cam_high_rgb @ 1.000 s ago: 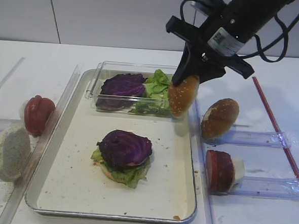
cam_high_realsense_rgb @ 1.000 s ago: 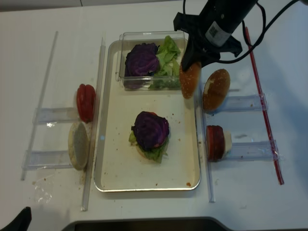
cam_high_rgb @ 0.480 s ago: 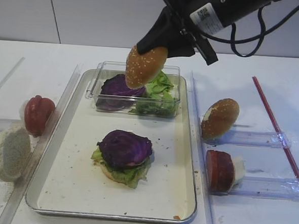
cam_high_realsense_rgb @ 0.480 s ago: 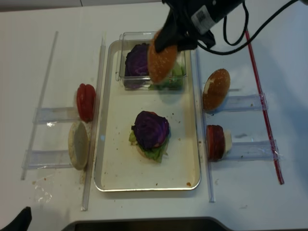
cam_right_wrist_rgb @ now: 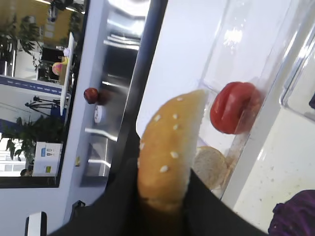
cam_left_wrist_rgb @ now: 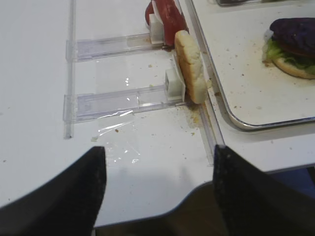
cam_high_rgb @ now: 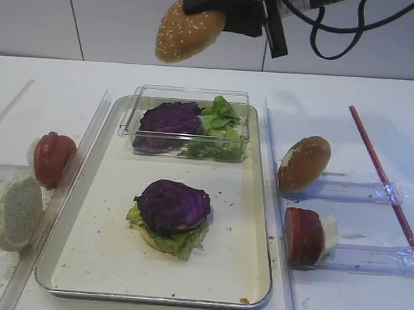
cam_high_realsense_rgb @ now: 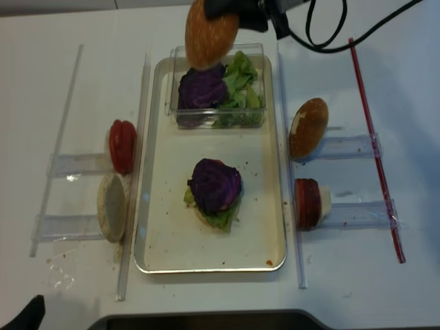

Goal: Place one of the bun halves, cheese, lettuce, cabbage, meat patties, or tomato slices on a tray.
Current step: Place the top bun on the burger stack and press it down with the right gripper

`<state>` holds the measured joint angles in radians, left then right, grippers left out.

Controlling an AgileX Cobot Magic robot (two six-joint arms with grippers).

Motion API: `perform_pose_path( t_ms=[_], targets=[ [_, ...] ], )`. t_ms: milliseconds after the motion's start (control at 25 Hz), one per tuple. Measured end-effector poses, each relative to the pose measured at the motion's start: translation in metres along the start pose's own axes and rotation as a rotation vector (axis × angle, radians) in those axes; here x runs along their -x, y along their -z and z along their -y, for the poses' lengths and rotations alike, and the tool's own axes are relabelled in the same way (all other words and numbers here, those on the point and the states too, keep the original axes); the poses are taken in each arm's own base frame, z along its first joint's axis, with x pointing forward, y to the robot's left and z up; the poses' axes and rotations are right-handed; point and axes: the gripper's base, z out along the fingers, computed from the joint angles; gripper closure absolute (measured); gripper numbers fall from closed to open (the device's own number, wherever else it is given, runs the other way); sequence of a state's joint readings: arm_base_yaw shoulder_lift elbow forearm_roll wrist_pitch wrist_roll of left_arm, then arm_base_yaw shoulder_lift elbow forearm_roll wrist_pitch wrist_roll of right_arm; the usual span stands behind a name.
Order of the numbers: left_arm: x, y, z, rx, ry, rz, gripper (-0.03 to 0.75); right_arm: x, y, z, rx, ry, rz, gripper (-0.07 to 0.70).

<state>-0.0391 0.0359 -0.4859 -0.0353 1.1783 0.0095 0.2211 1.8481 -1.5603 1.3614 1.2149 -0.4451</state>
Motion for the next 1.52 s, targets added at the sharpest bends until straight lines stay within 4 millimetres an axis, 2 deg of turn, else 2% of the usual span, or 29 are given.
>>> perform_pose_path(
  t_ms=[160,680,960,1120,1280,1520],
  targets=[
    [0.000,0.000,0.000,0.000,0.000,0.000,0.287,-0.005,0.007,0.014,-0.010,-0.034,0.023,0.437],
    [0.000,0.000,0.000,0.000,0.000,0.000,0.286,-0.087,0.008,0.059,0.022,-0.127,0.026,0.437],
    [0.000,0.000,0.000,0.000,0.000,0.000,0.287,-0.120,0.002,0.077,0.018,-0.172,0.023,0.437],
    [0.000,0.000,0.000,0.000,0.000,0.000,0.287,-0.130,-0.011,0.073,0.041,-0.155,-0.004,0.437],
    [0.000,0.000,0.000,0.000,0.000,0.000,0.287,-0.129,-0.014,0.071,0.065,-0.153,0.018,0.437],
    [0.000,0.000,0.000,0.000,0.000,0.000,0.287,-0.126,-0.019,0.083,0.066,-0.173,0.039,0.437]
  ],
)
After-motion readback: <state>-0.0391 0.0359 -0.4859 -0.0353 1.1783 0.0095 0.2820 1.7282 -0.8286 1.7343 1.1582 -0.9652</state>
